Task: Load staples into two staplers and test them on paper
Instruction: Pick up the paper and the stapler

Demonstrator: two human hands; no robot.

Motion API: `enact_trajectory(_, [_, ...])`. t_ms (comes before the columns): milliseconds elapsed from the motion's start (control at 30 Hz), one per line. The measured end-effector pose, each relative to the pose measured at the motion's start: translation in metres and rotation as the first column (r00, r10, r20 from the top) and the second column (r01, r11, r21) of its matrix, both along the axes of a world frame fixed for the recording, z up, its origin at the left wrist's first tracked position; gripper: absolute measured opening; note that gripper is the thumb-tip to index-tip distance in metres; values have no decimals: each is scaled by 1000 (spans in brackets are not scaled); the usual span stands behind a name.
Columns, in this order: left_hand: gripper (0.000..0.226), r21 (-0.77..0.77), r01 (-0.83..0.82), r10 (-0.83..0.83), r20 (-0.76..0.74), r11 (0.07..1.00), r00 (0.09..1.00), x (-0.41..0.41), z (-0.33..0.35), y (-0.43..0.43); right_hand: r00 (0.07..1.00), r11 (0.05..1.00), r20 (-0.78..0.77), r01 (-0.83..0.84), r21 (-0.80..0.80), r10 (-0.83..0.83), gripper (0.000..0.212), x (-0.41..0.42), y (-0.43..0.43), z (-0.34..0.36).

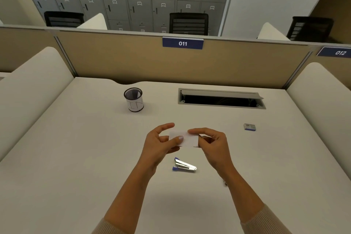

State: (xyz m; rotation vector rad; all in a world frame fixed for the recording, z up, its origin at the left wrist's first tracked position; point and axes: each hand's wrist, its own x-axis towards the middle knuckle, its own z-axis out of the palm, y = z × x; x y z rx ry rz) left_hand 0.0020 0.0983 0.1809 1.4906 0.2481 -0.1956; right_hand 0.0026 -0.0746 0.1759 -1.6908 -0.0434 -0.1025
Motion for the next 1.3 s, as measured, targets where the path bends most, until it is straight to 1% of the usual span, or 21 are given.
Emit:
enact_trajectory(67, [56, 12, -35, 35, 31, 999, 999, 0, -1, -1, 999, 1000, -34, 3, 23, -3, 25, -1, 1, 1])
enact_trajectory(167, [54, 39, -77, 74, 73, 996, 995, 0, 0, -2, 993, 998, -113, 40, 56, -34, 26, -1, 2, 4])
enact_trajectory(300, [52, 78, -105, 95, 118, 991, 988, 0, 0, -1, 976, 987, -219, 38, 156, -2, 21, -3, 3, 11])
enact_trajectory(367, [50, 78, -109, 99, 125, 991, 987, -1, -1, -1, 974, 990, -226, 35, 138, -3, 22, -3, 3, 11])
enact_trajectory(433, [50, 74, -106, 96, 126, 992, 987, -2, -2, -2, 974, 993, -227, 39, 110, -13, 29, -4, 4, 11])
enact_trajectory(600, [49, 68, -95, 86, 126, 993, 988, -5, -3, -2, 969, 991, -246, 54, 123, -22, 35, -7, 3, 11])
enact_trajectory(733, [47, 57, -106, 98, 125, 993, 987, -6, -3, -2, 966, 982, -260, 52, 179, -4, 34, -9, 3, 12])
enact_trajectory(867, [44, 34, -104, 99, 115, 994, 988, -8, -4, -2, 961, 979, -275, 57, 197, -1, 33, -10, 2, 10])
enact_trajectory(1000, [44, 42, -97, 91, 124, 994, 988, -8, -4, -2, 963, 979, -269, 61, 192, -8, 34, -11, 2, 9])
enact_trajectory(1300, [51, 33, -103, 98, 132, 994, 986, -8, -1, -4, 970, 986, -239, 82, 144, -46, 33, -12, 2, 11])
